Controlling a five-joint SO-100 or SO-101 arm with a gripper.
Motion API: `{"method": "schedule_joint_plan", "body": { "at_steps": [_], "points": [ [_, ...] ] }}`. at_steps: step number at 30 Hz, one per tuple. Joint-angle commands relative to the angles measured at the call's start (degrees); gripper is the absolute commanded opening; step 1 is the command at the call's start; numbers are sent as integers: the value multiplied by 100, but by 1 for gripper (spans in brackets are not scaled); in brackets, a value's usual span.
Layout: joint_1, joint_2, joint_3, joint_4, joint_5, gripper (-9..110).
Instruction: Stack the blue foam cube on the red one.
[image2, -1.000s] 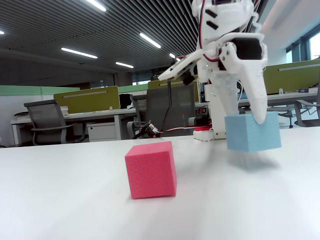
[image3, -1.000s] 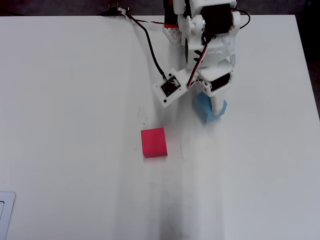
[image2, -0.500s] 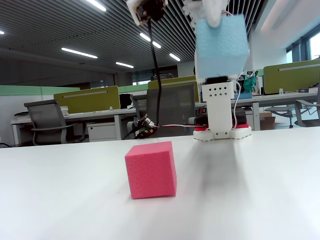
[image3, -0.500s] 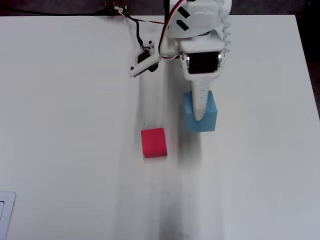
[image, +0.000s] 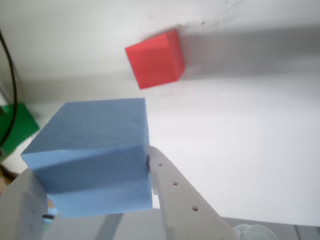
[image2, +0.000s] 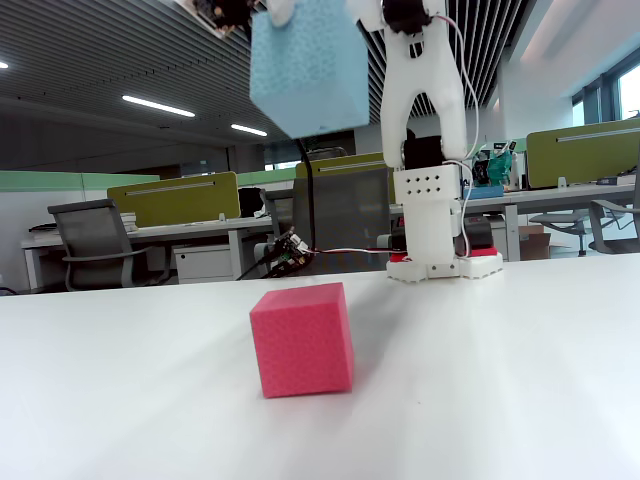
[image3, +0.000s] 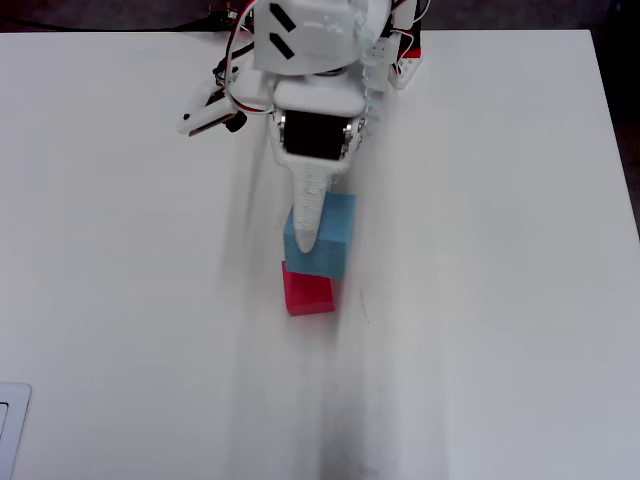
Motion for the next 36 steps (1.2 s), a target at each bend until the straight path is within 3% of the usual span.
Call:
{"method": "schedule_joint_plan", "body": {
  "at_steps": [1, 36],
  "points": [
    [79, -35, -255, 62, -18, 20],
    [325, -1925, 114, -615, -18, 19]
  ]
}}
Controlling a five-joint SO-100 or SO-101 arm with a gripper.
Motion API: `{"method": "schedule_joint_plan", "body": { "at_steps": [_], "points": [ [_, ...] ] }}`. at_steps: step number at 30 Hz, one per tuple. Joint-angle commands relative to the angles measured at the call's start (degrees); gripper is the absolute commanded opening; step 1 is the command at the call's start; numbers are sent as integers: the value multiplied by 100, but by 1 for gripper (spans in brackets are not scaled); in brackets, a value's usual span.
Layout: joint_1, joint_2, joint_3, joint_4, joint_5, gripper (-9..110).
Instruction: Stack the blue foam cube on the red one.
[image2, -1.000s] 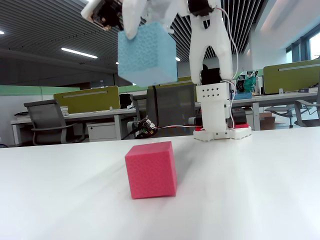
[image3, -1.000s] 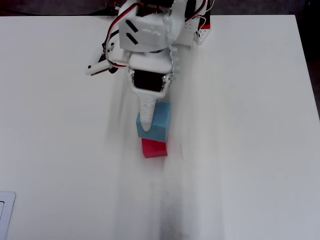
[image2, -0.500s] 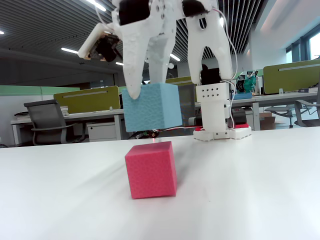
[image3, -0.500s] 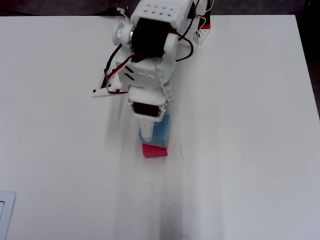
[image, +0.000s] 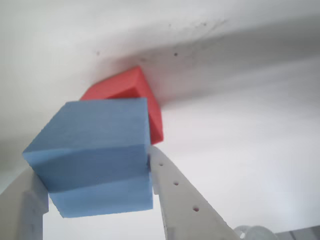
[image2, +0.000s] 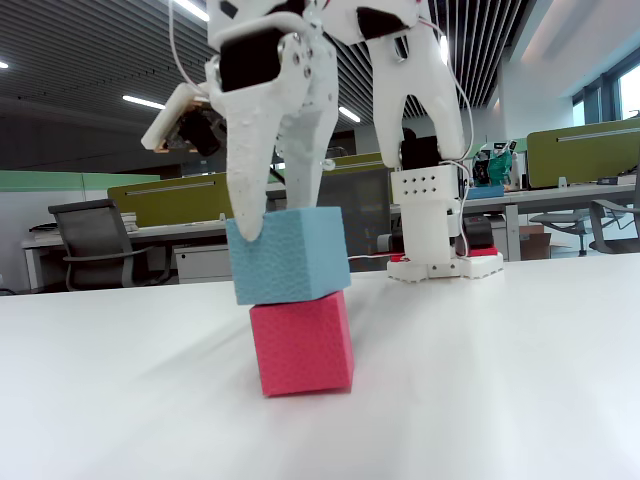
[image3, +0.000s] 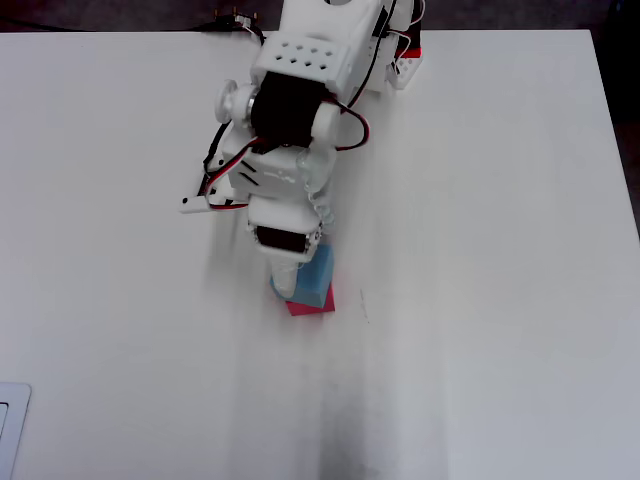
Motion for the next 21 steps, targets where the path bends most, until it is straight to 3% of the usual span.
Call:
{"method": "schedule_joint_plan", "body": {
  "at_steps": [1, 21],
  "points": [
    [9, -9, -9, -26, -9, 19],
    [70, 316, 26, 18, 26, 30]
  ]
}}
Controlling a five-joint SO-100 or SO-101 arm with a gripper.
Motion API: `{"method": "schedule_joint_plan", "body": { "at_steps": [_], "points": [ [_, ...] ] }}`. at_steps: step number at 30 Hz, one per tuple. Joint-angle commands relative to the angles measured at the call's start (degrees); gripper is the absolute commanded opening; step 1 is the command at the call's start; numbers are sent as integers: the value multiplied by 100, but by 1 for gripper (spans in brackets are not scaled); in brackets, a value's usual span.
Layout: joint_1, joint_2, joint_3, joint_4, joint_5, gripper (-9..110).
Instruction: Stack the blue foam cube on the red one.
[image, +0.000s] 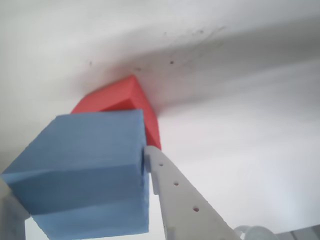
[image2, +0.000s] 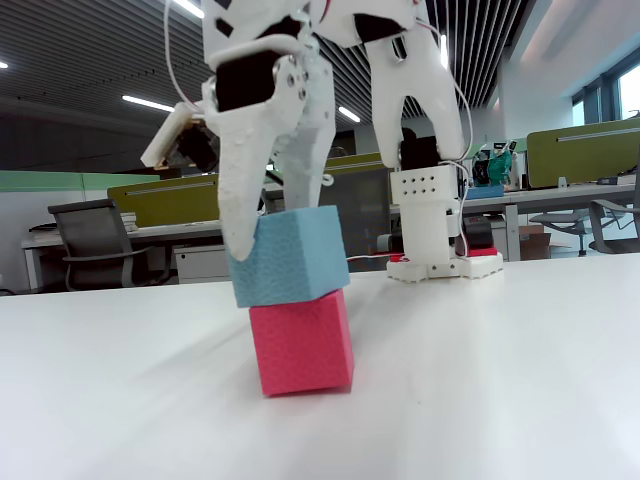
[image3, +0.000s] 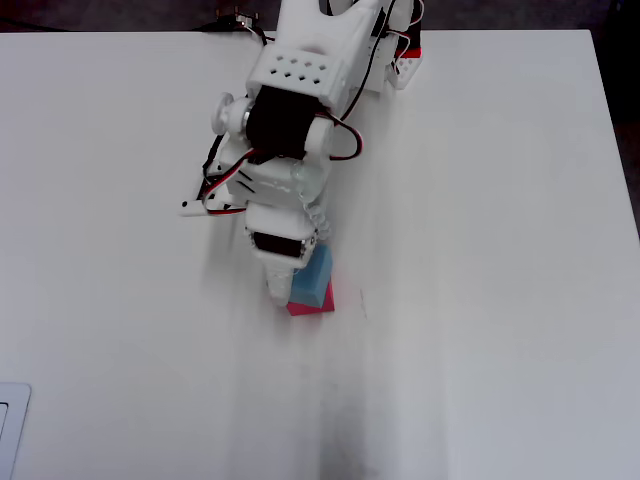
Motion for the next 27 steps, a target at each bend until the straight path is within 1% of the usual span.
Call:
{"method": "schedule_joint_plan", "body": {
  "at_steps": [1, 7, 12, 13, 17, 27],
  "points": [
    [0, 519, 0, 0, 26, 31],
    [-18, 1160, 132, -53, 18, 31],
    [-114, 2074, 615, -79, -26, 30],
    [-167, 2628, 1011, -202, -35, 29],
    [-272, 3700, 1907, -729, -44, 25],
    [-352, 6346, 4869, -2312, -44, 16]
  ]
}}
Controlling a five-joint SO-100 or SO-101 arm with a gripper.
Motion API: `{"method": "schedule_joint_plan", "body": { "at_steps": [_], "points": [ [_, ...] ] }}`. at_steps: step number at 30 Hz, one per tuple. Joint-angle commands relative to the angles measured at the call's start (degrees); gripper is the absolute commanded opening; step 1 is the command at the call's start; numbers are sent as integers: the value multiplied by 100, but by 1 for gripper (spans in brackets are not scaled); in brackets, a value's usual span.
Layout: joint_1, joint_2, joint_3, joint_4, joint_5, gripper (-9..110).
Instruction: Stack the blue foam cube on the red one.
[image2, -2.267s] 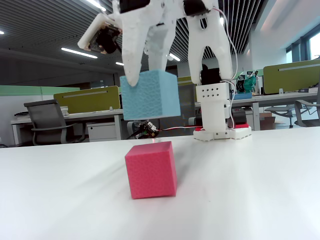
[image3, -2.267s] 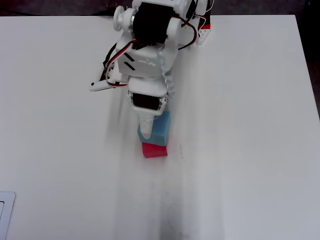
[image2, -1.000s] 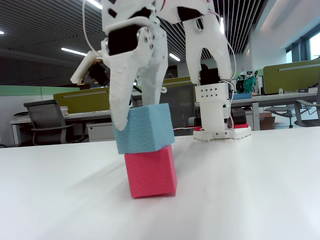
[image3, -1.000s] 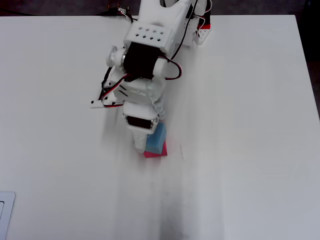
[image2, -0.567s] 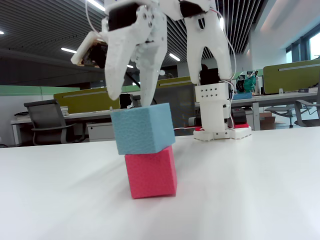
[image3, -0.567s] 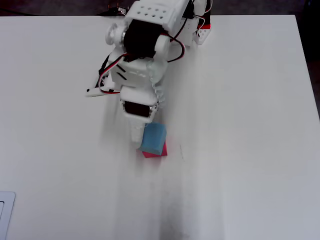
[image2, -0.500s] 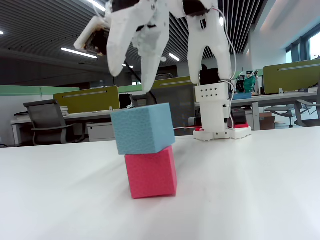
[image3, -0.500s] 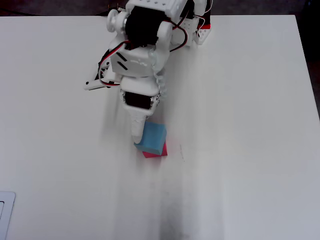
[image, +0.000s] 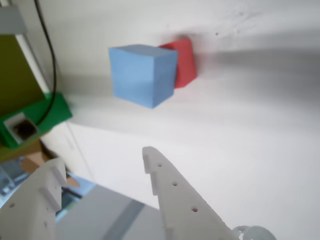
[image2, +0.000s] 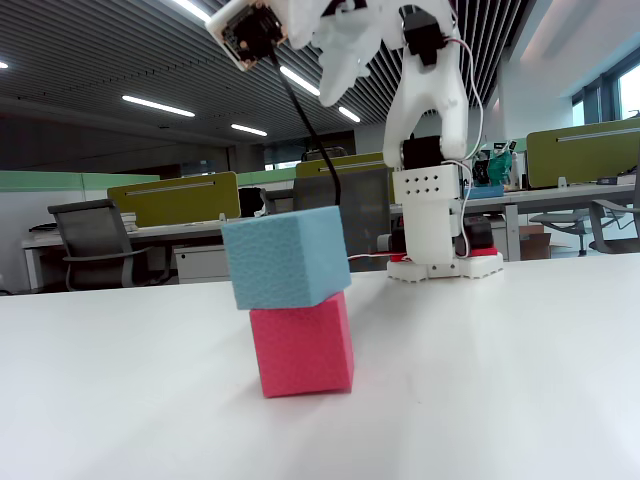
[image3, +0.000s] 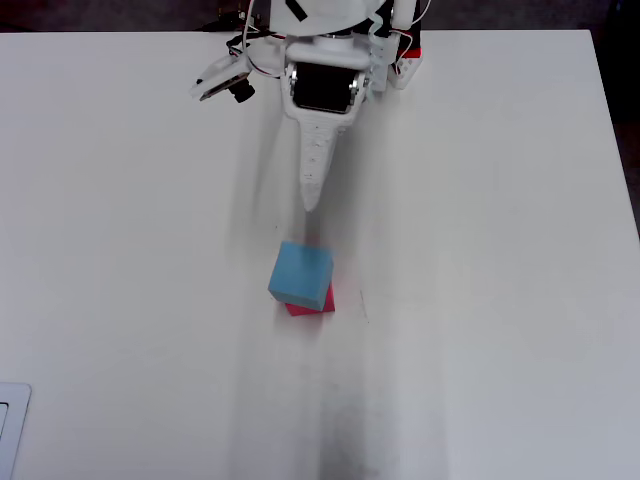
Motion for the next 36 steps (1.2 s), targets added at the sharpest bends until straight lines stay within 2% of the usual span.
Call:
{"method": "schedule_joint_plan", "body": {
  "at_steps": [1, 9, 16, 23, 36],
  "points": [
    [-9, 993, 914, -519, -44, 16],
    [123, 2619, 3217, -1811, 0, 10],
    [-18, 4104, 5203, -3146, -9, 10],
    [-237, 5212, 6091, -3041, -35, 9],
    [-448, 5651, 6407, -2505, 18, 9]
  ]
}}
